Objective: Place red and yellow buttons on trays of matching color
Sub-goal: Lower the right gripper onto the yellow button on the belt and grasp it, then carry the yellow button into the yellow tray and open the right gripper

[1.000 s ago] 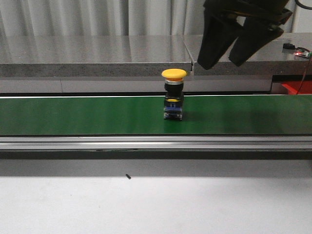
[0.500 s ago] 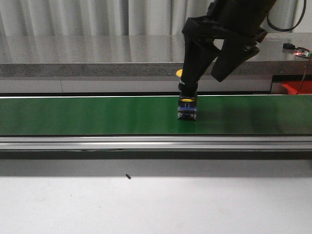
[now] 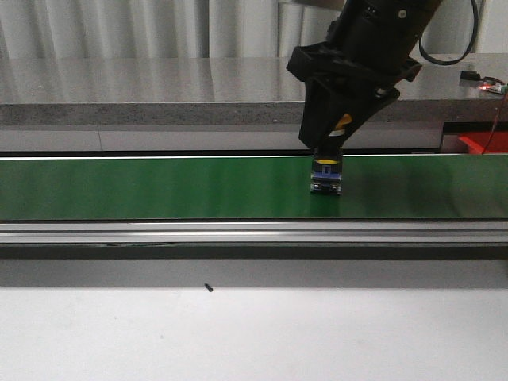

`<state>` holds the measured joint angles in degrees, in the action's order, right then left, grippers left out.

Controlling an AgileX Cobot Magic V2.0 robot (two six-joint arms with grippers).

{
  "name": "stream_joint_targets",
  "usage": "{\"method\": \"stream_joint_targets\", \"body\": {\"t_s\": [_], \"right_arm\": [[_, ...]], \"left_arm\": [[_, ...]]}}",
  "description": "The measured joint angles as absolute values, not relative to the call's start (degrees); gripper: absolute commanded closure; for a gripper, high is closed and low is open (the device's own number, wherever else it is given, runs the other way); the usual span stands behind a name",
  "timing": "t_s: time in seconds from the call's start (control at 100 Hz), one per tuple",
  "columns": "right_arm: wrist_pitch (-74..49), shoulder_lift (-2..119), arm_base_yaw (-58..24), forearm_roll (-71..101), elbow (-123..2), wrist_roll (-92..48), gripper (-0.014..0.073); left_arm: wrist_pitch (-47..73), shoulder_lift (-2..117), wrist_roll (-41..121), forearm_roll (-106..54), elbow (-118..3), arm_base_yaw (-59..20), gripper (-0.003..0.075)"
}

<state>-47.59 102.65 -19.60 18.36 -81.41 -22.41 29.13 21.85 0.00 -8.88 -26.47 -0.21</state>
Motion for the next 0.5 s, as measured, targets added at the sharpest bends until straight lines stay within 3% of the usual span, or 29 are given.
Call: {"method": "stream_joint_targets", "body": {"t_s": [0.29, 0.5], "right_arm": [[-50.91, 100.85, -18.49, 18.36, -81.90, -20.15, 0.0418], [-53.82, 93.93, -10.36, 18.15, -81.90, -18.23, 0.0418]], "left_arm": [[29.13, 21.85, 0.00, -8.88, -26.47, -0.21, 0.0741], [29.13, 21.85, 0.00, -8.88, -26.47, -0.21, 0.0741]]}}
